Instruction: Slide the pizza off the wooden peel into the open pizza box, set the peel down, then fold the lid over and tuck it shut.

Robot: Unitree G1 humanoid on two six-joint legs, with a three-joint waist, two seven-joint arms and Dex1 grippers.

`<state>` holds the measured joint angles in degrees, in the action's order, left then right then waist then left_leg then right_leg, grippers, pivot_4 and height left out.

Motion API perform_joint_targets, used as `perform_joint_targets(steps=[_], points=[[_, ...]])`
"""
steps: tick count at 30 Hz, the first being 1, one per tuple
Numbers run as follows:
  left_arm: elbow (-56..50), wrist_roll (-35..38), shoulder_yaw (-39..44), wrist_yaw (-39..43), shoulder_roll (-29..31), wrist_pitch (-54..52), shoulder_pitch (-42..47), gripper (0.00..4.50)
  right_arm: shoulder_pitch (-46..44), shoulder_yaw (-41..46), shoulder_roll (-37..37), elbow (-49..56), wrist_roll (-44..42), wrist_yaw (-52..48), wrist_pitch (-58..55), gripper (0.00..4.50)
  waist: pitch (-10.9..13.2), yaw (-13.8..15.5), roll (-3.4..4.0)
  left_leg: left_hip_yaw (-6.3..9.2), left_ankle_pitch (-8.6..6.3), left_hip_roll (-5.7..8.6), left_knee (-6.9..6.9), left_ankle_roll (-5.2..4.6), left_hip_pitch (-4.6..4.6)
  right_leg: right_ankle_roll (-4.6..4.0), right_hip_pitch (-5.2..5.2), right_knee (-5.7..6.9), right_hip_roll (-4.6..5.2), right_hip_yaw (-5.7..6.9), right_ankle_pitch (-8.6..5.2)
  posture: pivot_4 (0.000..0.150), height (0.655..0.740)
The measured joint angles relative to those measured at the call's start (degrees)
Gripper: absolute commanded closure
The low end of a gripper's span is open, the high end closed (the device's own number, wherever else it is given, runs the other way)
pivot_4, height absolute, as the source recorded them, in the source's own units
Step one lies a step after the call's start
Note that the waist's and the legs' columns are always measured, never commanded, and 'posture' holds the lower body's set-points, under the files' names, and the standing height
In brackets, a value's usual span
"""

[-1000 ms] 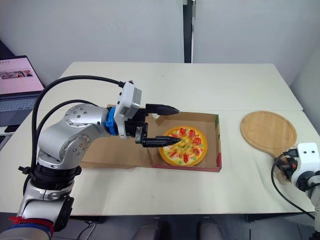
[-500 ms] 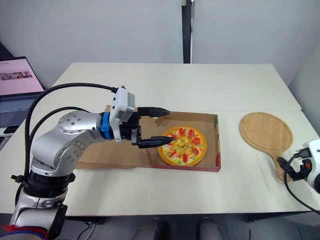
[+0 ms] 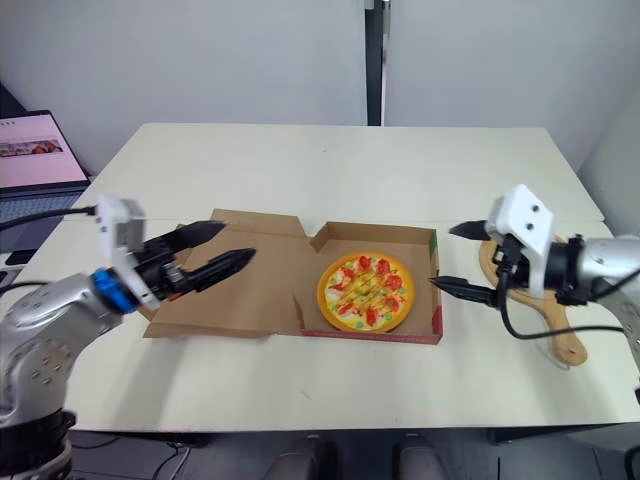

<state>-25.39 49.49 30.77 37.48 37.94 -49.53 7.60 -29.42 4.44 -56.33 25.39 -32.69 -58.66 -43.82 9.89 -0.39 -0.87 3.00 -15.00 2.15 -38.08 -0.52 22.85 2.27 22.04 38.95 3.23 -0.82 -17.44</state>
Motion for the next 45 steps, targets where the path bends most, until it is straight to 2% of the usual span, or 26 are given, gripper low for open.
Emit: perform_joint_targets(steps=[7,11,14,17,22,31,32,35,45], points=[[-1.7,21.1,17.2,-13.5,-6.7,-6.6,-18.9,0.0,-7.5,-8.8,3.4,-5.7,1.9,-5.4,3.5,0.02,0.0,0.3,-0.06,-0.02,-0.01,0.01,0.0,0.01,0.02,-0.01,0.02,-0.03,0.06,-0.03,0.0,0.15,0.7318],[-3.0,33.6,18.7,-20.0,-11.3,-7.4,-30.5,0.0,-9.7,-10.1,4.6,-7.6,2.3,-6.8,4.3,0.02,0.0,0.5,-0.08,-0.02,-0.01,0.02,0.01,0.01,0.01,-0.02,0.01,-0.03,0.12,0.0,0.0,0.15,0.7318],[-3.9,38.9,17.2,-25.6,-15.7,-4.8,-34.3,0.0,-10.6,-10.6,5.0,-7.9,2.3,-8.2,4.6,0.02,0.0,0.7,-0.09,-0.01,-0.01,0.02,0.0,0.01,0.0,-0.05,0.0,-0.04,0.14,0.01,-0.01,0.15,0.7318],[-4.4,40.6,13.1,-31.4,-20.0,-1.1,-34.0,0.0,-11.3,-11.3,5.2,-8.4,2.4,-9.0,4.6,0.02,0.0,0.8,-0.1,-0.04,-0.01,0.04,0.0,0.01,0.0,-0.06,-0.01,-0.06,0.14,0.01,-0.01,0.15,0.7318],[-3.4,38.9,4.5,-41.0,-28.4,6.6,-27.4,0.0,-12.6,-12.4,5.6,-8.9,2.6,-9.8,4.6,0.02,-0.1,0.9,-0.15,-0.05,-0.01,0.06,0.0,0.01,0.02,-0.06,-0.02,-0.06,0.11,0.01,-0.01,0.15,0.7318],[-2.0,34.5,-1.2,-47.1,-31.6,14.8,-23.7,0.0,-12.8,-12.5,5.4,-9.1,3.2,-10.1,4.5,0.02,-0.1,0.5,-0.22,-0.09,-0.01,0.06,0.02,0.01,0.03,-0.06,0.01,-0.05,0.07,-0.03,-0.01,0.15,0.7318],[-2.0,34.7,-1.2,-47.2,-31.5,15.4,-23.7,0.43,-12.8,-12.5,5.3,-9.1,3.3,-10.1,4.5,0.0,-0.1,0.6,-0.22,-0.08,-0.01,0.06,0.03,0.01,0.02,-0.06,0.01,-0.05,0.07,-0.02,-0.01,0.15,0.7318],[-2.0,35.7,-1.3,-47.7,-31.3,16.3,-24.0,1.21,-12.8,-12.5,5.2,-9.1,3.3,-10.1,4.4,0.0,-0.1,0.6,-0.22,-0.09,-0.01,0.06,0.02,0.01,0.02,-0.06,0.0,-0.06,0.08,-0.03,-0.01,0.15,0.7318],[-1.6,36.2,-4.0,-48.0,-28.8,16.2,-25.0,4.3,-12.8,-12.5,5.2,-8.6,3.3,-10.0,3.5,0.0,-0.1,0.6,-0.22,-0.07,-0.01,0.06,0.03,0.01,0.03,-0.06,0.0,-0.07,0.07,-0.02,-0.01,0.15,0.7318]])
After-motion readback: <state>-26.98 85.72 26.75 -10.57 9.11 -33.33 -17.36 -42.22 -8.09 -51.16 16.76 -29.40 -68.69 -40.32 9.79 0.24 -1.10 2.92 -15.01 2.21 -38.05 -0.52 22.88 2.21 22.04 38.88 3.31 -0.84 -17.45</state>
